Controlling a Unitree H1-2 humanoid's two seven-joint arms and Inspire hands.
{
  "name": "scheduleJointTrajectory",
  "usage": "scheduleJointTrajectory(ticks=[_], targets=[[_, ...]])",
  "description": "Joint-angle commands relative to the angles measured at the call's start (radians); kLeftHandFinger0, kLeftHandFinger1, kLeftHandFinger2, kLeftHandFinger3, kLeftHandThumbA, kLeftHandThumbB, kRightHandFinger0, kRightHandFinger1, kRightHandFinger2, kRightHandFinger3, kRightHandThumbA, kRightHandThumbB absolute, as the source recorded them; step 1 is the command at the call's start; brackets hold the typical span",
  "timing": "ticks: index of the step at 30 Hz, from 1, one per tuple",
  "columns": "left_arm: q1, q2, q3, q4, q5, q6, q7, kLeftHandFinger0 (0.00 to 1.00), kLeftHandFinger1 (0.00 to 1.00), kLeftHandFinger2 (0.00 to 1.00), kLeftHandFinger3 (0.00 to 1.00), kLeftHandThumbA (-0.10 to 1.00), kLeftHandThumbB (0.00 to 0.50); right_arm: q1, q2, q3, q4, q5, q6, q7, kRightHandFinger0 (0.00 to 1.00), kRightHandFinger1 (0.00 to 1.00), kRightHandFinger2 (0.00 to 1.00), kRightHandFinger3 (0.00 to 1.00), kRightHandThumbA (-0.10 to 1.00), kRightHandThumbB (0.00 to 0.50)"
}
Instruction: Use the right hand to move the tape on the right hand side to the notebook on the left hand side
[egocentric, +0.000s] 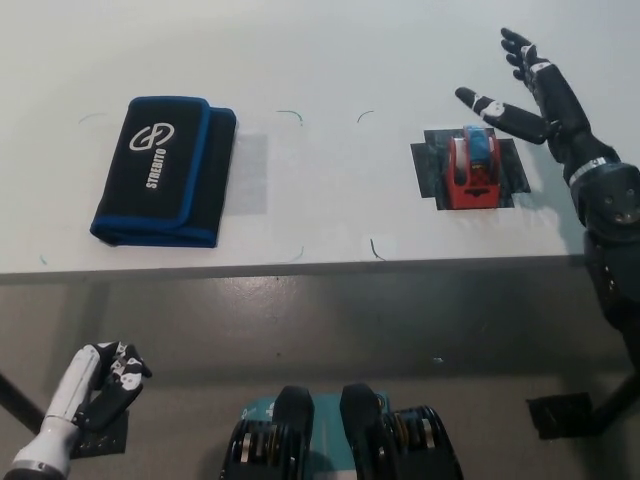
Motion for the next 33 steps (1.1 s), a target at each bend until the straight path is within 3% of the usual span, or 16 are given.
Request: scheduleJointTrajectory(ticks=[1,4,6,10,13,18,23,29,32,33], targets=[[-0.023,0.007,0.011,-0.012,-0.015,-0.029,-0.007,0.00,0.01,0.08,0.29,0.27,0.267,-0.107,-0.005,-0.020,0.067,0.047,-0.059,0.004,1.00,1.00,1.00,1.00,0.83,0.388],[-0.025,0.007,0.011,-0.004,-0.017,-0.037,-0.006,0.00,0.00,0.05,0.31,0.26,0.269,-0.113,-0.002,-0.015,0.101,0.042,-0.064,0.003,1.00,1.00,1.00,1.00,0.84,0.400],[-0.026,0.009,0.012,0.001,-0.019,-0.041,-0.007,0.00,0.00,0.07,0.31,0.25,0.260,-0.122,0.001,-0.016,0.153,0.050,-0.079,0.011,1.00,1.00,1.00,1.00,0.84,0.433],[-0.017,0.005,0.011,-0.014,-0.022,-0.033,-0.007,0.00,0.00,0.08,0.32,0.22,0.254,-0.111,0.002,-0.006,0.189,0.047,-0.095,0.017,1.00,1.00,1.00,1.00,0.85,0.436],[-0.013,0.006,0.011,-0.023,-0.016,-0.022,-0.005,0.11,0.08,0.17,0.34,0.22,0.249,-0.108,0.003,-0.008,0.226,0.052,-0.110,0.018,1.00,1.00,1.00,1.00,0.84,0.445],[-0.020,0.006,0.014,-0.020,-0.022,-0.030,-0.005,0.01,0.00,0.10,0.33,0.22,0.251,-0.109,0.004,-0.013,0.287,0.062,-0.147,0.020,1.00,1.00,1.00,1.00,0.85,0.414],[-0.018,0.007,0.014,-0.026,-0.022,-0.014,-0.008,0.00,0.01,0.12,0.35,0.26,0.256,-0.089,0.015,-0.021,0.329,0.074,-0.154,0.028,1.00,1.00,1.00,1.00,0.82,0.386],[-0.017,0.003,0.016,-0.024,-0.027,-0.018,-0.006,0.05,0.03,0.14,0.36,0.26,0.258,-0.055,0.028,-0.008,0.373,0.058,-0.170,0.012,1.00,1.00,1.00,1.00,0.84,0.389],[-0.019,0.006,0.019,-0.025,-0.029,-0.020,-0.006,0.00,0.00,0.12,0.35,0.23,0.257,-0.043,0.034,-0.001,0.386,0.050,-0.183,0.001,1.00,1.00,1.00,1.00,0.85,0.380],[-0.021,0.006,0.018,-0.021,-0.026,-0.028,-0.004,0.00,0.00,0.11,0.34,0.23,0.258,-0.037,0.038,-0.001,0.387,0.050,-0.185,0.000,1.00,1.00,1.00,1.00,0.86,0.405]])
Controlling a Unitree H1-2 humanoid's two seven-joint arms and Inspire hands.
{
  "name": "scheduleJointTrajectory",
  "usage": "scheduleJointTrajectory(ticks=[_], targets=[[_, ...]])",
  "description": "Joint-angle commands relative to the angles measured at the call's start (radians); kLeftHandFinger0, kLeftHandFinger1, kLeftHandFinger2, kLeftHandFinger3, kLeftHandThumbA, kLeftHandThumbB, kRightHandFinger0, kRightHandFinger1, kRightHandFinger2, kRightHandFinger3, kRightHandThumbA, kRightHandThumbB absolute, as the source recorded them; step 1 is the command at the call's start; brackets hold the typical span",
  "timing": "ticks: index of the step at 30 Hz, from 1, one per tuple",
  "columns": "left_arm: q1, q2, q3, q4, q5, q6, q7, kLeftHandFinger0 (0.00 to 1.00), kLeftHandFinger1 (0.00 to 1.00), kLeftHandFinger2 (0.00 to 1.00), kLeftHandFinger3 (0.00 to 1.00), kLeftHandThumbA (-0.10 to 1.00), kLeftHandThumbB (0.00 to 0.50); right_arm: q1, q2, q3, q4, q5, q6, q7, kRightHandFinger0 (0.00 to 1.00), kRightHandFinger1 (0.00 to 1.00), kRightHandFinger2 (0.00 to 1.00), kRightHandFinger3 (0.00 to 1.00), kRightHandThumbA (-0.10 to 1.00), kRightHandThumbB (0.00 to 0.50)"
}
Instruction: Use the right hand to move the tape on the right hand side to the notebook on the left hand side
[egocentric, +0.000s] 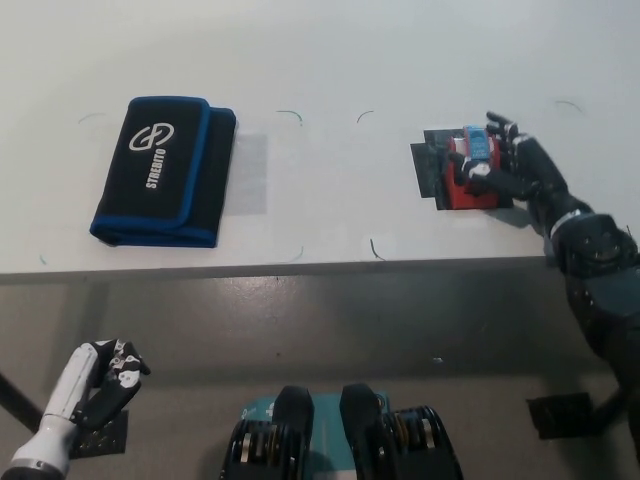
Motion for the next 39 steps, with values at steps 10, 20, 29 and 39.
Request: scheduleJointTrajectory(ticks=[10,20,29,39], targets=[[-0.016,0.005,0.013,-0.027,-0.002,-0.019,0.003,0.00,0.00,0.09,0.34,0.27,0.265,-0.028,0.042,-0.001,0.048,0.032,-0.039,0.000,1.00,1.00,1.00,1.00,0.81,0.391],[-0.023,-0.009,-0.004,0.000,-0.004,-0.053,-0.003,0.00,0.00,0.04,0.33,0.24,0.263,-0.071,0.099,0.010,0.048,0.037,-0.027,-0.006,1.00,1.00,1.00,1.00,0.75,0.358],[-0.017,-0.006,-0.013,-0.009,0.010,-0.047,-0.007,0.03,0.04,0.10,0.35,0.28,0.280,-0.151,0.189,0.046,0.051,0.021,-0.049,-0.020,1.00,1.00,1.00,1.00,0.82,0.456],[-0.027,-0.004,-0.011,-0.018,0.014,-0.045,-0.007,0.00,0.00,0.09,0.32,0.29,0.281,-0.188,0.277,0.081,0.051,0.008,-0.030,-0.055,1.00,1.00,1.00,1.00,0.85,0.460]])
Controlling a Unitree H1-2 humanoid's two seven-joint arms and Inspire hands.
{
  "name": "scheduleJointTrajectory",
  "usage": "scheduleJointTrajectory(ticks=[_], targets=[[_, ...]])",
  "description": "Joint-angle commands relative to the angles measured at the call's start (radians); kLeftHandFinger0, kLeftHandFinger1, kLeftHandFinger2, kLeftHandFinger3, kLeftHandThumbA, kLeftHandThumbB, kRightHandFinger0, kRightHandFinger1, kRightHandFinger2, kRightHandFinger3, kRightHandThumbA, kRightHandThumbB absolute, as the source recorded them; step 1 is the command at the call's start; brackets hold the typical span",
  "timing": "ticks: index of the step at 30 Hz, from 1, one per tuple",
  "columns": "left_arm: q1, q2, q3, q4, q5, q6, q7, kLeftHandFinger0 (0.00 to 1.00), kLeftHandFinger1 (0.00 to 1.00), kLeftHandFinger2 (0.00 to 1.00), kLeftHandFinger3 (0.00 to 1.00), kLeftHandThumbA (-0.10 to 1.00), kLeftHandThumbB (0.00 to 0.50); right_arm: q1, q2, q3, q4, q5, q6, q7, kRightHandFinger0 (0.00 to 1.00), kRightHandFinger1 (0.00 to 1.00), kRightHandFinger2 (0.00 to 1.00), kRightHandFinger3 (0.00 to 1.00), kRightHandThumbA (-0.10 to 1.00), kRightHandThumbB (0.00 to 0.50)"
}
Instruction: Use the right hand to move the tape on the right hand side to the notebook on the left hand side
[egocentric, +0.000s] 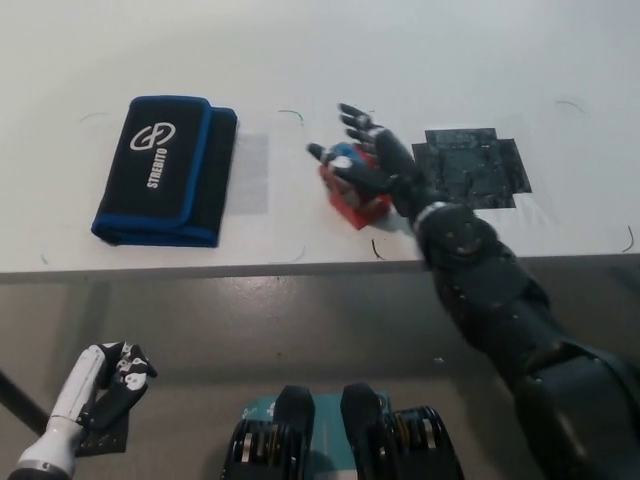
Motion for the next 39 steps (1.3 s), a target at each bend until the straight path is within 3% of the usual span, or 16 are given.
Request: scheduleJointTrajectory(ticks=[1,4,5,9,14,21,24,29,32,35,39], targets=[[-0.026,0.003,-0.001,-0.028,0.010,-0.029,0.000,0.00,0.00,0.08,0.32,0.30,0.285,-0.058,0.043,-0.002,0.004,0.010,-0.008,0.000,1.00,1.00,1.00,1.00,0.81,0.462],[-0.026,0.001,0.000,-0.040,0.010,-0.012,-0.002,0.00,0.00,0.05,0.32,0.31,0.290,-0.052,0.063,0.003,0.005,0.003,-0.015,-0.003,1.00,1.00,1.00,1.00,0.83,0.441],[-0.028,0.000,-0.003,-0.039,0.014,-0.016,-0.001,0.00,0.00,0.07,0.33,0.31,0.288,-0.049,0.083,0.008,0.013,-0.001,-0.015,-0.008,1.00,1.00,1.00,1.00,0.84,0.467],[-0.026,-0.002,-0.003,-0.048,0.010,-0.011,-0.006,0.00,0.00,0.05,0.34,0.29,0.285,-0.043,0.113,0.002,0.019,0.010,-0.017,0.007,1.00,1.00,1.00,1.00,0.81,0.469],[-0.034,0.003,-0.005,-0.053,0.021,-0.010,-0.006,0.03,0.03,0.12,0.35,0.31,0.282,-0.052,0.129,-0.005,0.022,0.019,-0.021,0.014,1.00,1.00,1.00,1.00,0.78,0.482],[-0.052,0.011,-0.005,-0.047,0.017,-0.015,-0.015,0.00,0.00,0.11,0.34,0.30,0.280,-0.058,0.120,0.002,0.022,0.011,-0.034,0.007,1.00,1.00,1.00,1.00,0.80,0.457],[-0.052,0.011,-0.004,-0.046,0.018,-0.015,-0.015,0.00,0.00,0.12,0.34,0.31,0.280,-0.056,0.120,-0.005,0.023,0.020,-0.027,0.019,1.00,1.00,1.00,1.00,0.79,0.471],[-0.049,0.007,0.000,-0.050,0.011,-0.004,-0.019,0.05,0.05,0.17,0.36,0.32,0.284,-0.052,0.103,0.018,0.021,-0.004,-0.027,0.009,1.00,1.00,1.00,1.00,0.83,0.444],[-0.044,0.005,0.001,-0.049,0.008,-0.011,-0.019,0.00,0.00,0.14,0.36,0.29,0.278,-0.051,0.089,0.030,0.010,-0.014,-0.041,0.002,1.00,1.00,1.00,1.00,0.85,0.464],[-0.034,0.004,0.002,-0.050,0.009,-0.008,-0.018,0.00,0.00,0.13,0.35,0.30,0.280,-0.048,0.070,0.040,-0.007,-0.020,-0.060,0.003,1.00,1.00,1.00,1.00,0.85,0.448],[-0.024,0.007,0.007,-0.061,0.016,0.001,-0.013,0.00,0.00,0.09,0.35,0.29,0.276,-0.046,0.022,0.046,-0.060,-0.026,-0.084,-0.001,1.00,1.00,1.00,1.00,0.88,0.499]])
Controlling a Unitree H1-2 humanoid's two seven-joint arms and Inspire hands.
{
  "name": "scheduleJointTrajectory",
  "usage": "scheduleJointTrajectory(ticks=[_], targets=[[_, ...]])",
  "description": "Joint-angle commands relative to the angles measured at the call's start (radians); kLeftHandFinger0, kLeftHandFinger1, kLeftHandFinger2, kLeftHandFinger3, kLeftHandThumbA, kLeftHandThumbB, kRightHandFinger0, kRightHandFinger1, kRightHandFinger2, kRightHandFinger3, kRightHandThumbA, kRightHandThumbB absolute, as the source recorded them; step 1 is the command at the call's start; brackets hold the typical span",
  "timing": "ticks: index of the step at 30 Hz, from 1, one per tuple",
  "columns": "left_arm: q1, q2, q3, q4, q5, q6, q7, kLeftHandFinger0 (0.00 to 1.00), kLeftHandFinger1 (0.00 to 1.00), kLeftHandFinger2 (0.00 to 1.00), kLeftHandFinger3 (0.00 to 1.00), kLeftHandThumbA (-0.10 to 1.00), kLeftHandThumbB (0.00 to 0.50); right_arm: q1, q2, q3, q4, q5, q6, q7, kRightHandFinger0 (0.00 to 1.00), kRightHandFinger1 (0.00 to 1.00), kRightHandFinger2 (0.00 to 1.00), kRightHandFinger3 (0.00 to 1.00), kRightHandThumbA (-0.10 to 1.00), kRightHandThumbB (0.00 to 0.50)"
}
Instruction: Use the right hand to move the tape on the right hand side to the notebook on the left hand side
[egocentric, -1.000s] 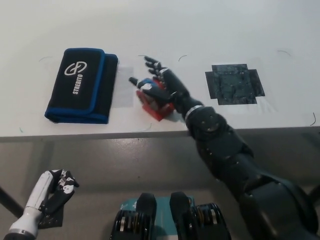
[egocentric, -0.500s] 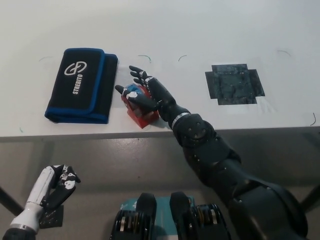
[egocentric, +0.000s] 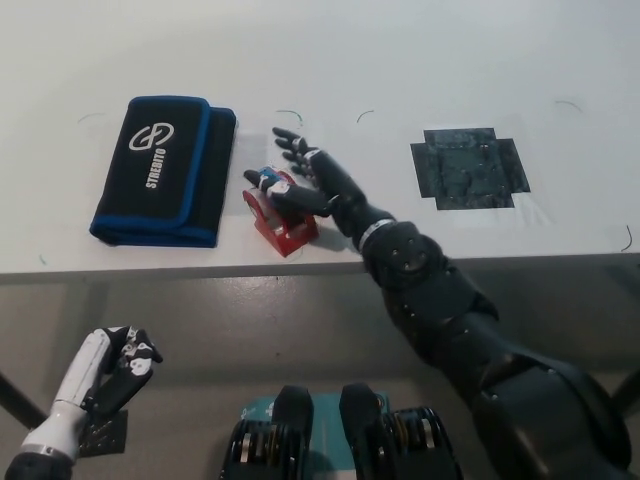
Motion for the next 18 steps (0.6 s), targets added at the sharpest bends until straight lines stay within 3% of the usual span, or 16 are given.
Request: scheduleJointTrajectory(ticks=[1,4,7,9,11,15,16,18], targets=[[0.010,0.010,0.011,-0.049,0.010,-0.002,0.008,0.00,0.00,0.09,0.35,0.28,0.269,-0.047,-0.054,0.017,-0.090,-0.026,-0.079,-0.007,1.00,1.00,1.00,1.00,0.89,0.500],[0.023,0.012,0.020,-0.053,0.010,-0.006,0.015,0.00,0.00,0.11,0.35,0.28,0.262,-0.032,-0.071,0.025,-0.136,-0.033,-0.081,-0.004,1.00,1.00,1.00,1.00,0.89,0.500],[0.030,0.013,0.028,-0.054,0.003,-0.017,0.015,0.00,0.00,0.10,0.34,0.27,0.254,0.023,-0.106,0.023,-0.247,-0.019,-0.081,0.031,1.00,1.00,1.00,1.00,0.88,0.465],[0.032,0.012,0.031,-0.052,0.000,-0.022,0.014,0.00,0.00,0.09,0.34,0.27,0.257,0.080,-0.127,0.014,-0.337,-0.005,-0.075,0.044,1.00,1.00,1.00,1.00,0.87,0.500],[0.035,0.014,0.030,-0.054,0.002,-0.023,0.013,0.00,0.00,0.07,0.33,0.26,0.254,0.169,-0.155,0.013,-0.482,-0.002,-0.041,0.056,1.00,1.00,1.00,1.00,0.84,0.500],[0.036,0.017,0.029,-0.052,-0.005,-0.016,0.003,0.00,0.00,0.09,0.33,0.27,0.259,0.338,-0.211,0.014,-0.766,0.003,0.038,0.087,1.00,1.00,1.00,1.00,0.84,0.482],[0.034,0.019,0.030,-0.050,-0.008,-0.014,0.000,0.00,0.00,0.08,0.33,0.27,0.263,0.388,-0.230,0.013,-0.849,-0.001,0.062,0.091,1.00,1.00,1.00,1.00,0.83,0.446],[0.030,0.017,0.028,-0.041,-0.013,-0.021,-0.002,0.00,0.00,0.07,0.32,0.25,0.264,0.453,-0.258,0.008,-0.955,-0.012,0.089,0.091,1.00,1.00,1.00,1.00,0.81,0.429]])
